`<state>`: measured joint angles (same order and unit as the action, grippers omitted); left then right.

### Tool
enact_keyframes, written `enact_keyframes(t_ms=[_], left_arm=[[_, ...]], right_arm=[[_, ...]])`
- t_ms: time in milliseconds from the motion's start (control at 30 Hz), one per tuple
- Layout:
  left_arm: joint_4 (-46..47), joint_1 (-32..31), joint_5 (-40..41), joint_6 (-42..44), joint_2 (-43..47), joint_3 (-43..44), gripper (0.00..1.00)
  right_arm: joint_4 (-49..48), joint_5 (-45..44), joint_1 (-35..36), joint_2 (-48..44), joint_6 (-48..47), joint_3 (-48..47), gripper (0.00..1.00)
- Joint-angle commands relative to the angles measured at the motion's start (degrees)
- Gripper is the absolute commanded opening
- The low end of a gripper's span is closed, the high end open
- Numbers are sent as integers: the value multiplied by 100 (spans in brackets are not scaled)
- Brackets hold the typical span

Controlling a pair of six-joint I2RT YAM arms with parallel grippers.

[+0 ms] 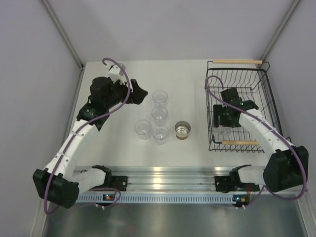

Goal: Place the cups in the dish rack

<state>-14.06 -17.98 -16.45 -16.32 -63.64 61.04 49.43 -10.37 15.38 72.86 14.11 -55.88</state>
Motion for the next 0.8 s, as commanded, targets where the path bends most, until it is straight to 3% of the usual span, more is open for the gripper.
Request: enact_keyframes(t_ms=[0, 267, 767], left_arm=[[369, 75, -87, -12, 176, -74, 99], [387, 128, -148, -73, 167, -83, 99], [457, 189, -218, -144, 185, -136, 99]], right_arm=[[120, 307, 115, 9, 57, -151, 0], [181, 633, 115, -9, 241, -20, 0], [93, 431, 238, -202, 549, 551, 0]])
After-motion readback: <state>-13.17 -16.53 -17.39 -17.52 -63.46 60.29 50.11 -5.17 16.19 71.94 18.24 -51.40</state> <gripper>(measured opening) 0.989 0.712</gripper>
